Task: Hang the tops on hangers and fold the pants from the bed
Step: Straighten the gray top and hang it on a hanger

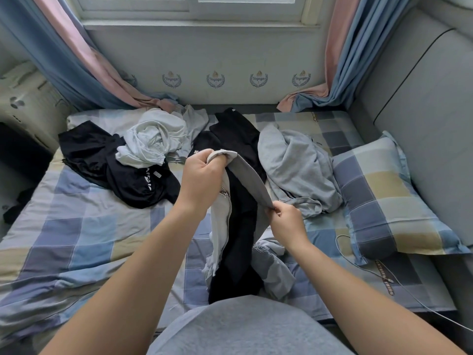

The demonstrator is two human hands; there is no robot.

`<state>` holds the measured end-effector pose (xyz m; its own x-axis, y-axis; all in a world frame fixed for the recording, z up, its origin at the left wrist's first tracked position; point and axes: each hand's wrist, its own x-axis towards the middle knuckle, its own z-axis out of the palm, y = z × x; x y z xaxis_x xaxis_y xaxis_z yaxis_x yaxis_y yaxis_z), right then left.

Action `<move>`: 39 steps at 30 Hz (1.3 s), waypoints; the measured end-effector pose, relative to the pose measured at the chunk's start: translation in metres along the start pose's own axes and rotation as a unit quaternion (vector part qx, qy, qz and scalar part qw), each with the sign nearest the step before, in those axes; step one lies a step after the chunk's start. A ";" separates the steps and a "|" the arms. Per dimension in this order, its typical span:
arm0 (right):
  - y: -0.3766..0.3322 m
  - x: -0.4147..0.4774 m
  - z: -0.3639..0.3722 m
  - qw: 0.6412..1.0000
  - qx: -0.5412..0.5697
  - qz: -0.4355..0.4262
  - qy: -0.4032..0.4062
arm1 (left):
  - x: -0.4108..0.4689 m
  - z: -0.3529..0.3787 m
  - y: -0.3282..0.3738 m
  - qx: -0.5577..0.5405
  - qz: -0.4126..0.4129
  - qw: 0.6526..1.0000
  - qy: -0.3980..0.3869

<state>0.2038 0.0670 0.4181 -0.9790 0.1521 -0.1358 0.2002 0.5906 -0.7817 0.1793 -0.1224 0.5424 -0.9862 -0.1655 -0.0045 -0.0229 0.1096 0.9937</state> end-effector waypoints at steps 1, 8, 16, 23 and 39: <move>0.000 -0.001 -0.002 1.000 0.003 -0.009 0.008 | 0.002 -0.001 -0.006 0.012 -0.011 1.000 0.016; -0.052 0.000 -0.042 0.978 0.139 -0.152 -0.019 | 0.007 -0.021 -0.038 0.273 -0.007 0.962 -0.005; -0.092 -0.006 -0.055 0.948 0.232 -0.203 -0.080 | -0.005 0.005 -0.038 0.178 0.095 0.967 -0.153; -0.037 -0.010 -0.033 0.983 -0.028 -0.126 -0.131 | -0.011 0.006 0.004 0.033 0.125 0.989 -0.068; -0.073 -0.012 -0.058 0.970 0.178 -0.158 -0.055 | -0.008 -0.013 -0.032 0.282 0.043 0.934 -0.215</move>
<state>0.2031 0.0682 0.5124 -0.9914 -0.0884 0.0964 -0.1177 0.2805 -0.9526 0.1903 -0.1372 0.5120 -0.9600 0.2638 -0.0934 0.0957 0.6232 0.7762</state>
